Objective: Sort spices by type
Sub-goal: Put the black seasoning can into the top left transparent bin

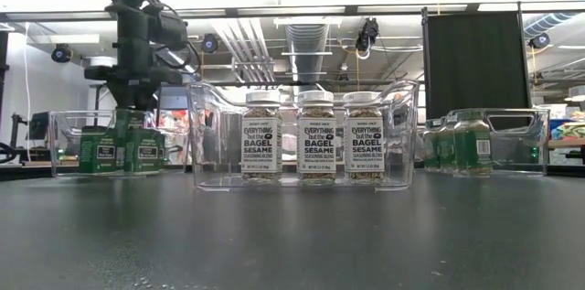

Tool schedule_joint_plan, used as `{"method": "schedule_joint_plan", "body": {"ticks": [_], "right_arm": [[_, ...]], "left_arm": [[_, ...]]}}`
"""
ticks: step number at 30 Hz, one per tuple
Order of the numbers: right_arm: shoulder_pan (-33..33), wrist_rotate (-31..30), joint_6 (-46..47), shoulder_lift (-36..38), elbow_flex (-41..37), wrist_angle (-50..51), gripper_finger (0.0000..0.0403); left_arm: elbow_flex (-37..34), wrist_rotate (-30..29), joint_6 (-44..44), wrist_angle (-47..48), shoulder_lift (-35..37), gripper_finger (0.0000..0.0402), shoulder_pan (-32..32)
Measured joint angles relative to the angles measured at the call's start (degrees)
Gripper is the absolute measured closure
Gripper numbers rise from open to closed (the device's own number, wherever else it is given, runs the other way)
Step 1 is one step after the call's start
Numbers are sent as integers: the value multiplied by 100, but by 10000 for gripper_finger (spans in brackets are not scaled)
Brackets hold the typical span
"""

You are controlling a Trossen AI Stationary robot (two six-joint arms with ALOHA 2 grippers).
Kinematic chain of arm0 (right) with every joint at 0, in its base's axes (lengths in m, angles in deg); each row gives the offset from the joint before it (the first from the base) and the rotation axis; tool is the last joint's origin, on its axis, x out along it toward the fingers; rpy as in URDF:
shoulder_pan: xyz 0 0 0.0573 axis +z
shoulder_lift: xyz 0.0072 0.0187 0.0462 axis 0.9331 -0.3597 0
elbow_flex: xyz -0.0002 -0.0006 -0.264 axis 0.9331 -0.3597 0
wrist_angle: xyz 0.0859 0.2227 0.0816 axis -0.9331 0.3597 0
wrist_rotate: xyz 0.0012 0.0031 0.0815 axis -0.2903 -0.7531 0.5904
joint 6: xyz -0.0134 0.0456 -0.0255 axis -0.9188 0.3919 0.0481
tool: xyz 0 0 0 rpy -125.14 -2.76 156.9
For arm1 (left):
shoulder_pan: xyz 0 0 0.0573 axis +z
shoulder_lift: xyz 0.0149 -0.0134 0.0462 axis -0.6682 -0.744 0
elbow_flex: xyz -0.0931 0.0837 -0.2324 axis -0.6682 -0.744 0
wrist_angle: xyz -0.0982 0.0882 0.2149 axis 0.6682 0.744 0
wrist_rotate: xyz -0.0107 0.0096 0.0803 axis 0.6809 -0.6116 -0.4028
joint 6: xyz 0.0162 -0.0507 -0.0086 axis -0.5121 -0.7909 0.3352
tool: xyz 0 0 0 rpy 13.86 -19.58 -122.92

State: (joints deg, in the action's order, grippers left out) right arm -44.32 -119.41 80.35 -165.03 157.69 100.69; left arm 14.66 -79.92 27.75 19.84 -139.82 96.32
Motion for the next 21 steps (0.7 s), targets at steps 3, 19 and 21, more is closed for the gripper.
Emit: {"method": "schedule_joint_plan", "body": {"ticks": [3, 19, 21], "right_arm": [[0, 1, 0, 0, -16, -2, 390], [0, -1, 0, 0, -112, -7, 390], [0, -1, 0, 0, -112, -7, 390]], "left_arm": [[-59, -2, 2, -22, 0, 283, 0], [-475, 0, 7, -379, 0, 283, 0], [-477, 3, 7, -399, 0, 283, 0]]}}
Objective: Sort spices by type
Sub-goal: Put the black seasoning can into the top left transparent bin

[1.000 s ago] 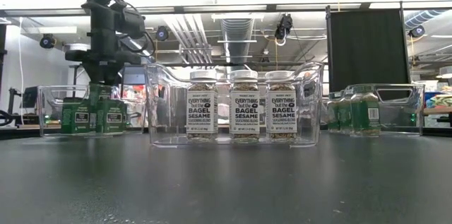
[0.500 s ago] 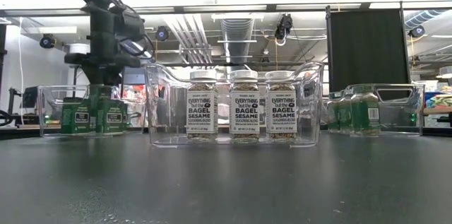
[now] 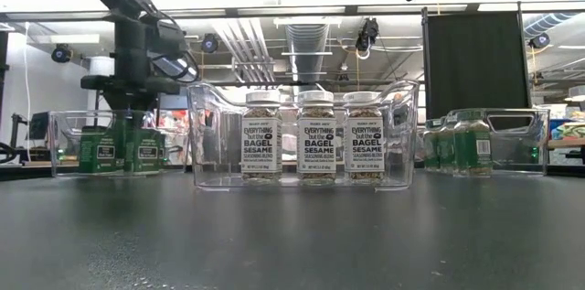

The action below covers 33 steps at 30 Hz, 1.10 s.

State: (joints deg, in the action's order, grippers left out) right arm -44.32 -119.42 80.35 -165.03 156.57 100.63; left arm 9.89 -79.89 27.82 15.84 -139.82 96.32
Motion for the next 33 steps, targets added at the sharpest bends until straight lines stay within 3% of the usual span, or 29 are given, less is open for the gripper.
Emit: {"method": "schedule_joint_plan", "body": {"ticks": [5, 33], "right_arm": [[0, 0, 0, 0, -2, -11, 390], [0, 0, 1, 0, -4, -37, 390]], "left_arm": [[-16, 382, 141, -217, 0, 283, 2], [-302, 401, 186, -406, -2, 283, 61]]}}
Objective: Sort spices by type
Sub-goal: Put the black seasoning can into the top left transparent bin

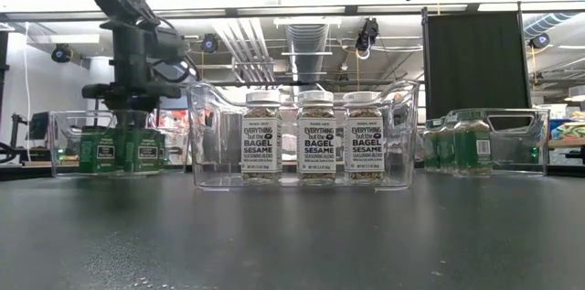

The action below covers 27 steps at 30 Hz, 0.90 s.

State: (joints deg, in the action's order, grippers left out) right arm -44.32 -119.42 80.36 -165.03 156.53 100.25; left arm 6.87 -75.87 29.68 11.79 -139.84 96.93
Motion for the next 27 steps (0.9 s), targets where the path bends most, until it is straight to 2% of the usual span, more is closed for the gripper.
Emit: {"method": "schedule_joint_plan", "body": {"ticks": [11, 19, 27], "right_arm": [[0, 1, -1, 0, 0, 0, 390], [1, 0, -1, 0, 0, 0, 390], [0, 0, -1, 0, 0, 0, 390]], "left_arm": [[-24, 0, -24, -65, 0, 282, 0], [-24, -90, -79, -67, 0, 258, -4], [-24, -107, -81, -68, 0, 255, -4]]}}
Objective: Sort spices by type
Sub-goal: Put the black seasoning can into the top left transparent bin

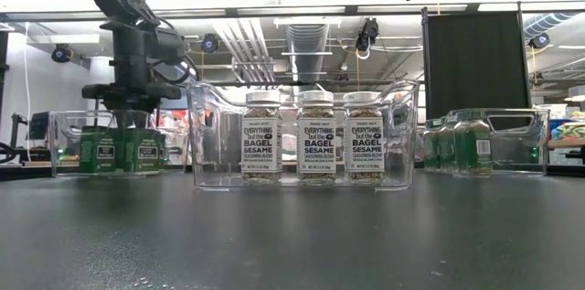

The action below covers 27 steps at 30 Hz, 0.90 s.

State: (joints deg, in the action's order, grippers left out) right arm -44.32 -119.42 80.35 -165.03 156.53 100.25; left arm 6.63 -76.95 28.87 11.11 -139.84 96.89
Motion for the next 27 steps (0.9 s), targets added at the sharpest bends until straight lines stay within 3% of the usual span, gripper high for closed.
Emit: {"method": "schedule_joint_plan", "body": {"ticks": [27], "right_arm": [[2, -1, 2, 0, 0, 2, 390]], "left_arm": [[0, -15, -61, -23, 0, 253, 0]]}}
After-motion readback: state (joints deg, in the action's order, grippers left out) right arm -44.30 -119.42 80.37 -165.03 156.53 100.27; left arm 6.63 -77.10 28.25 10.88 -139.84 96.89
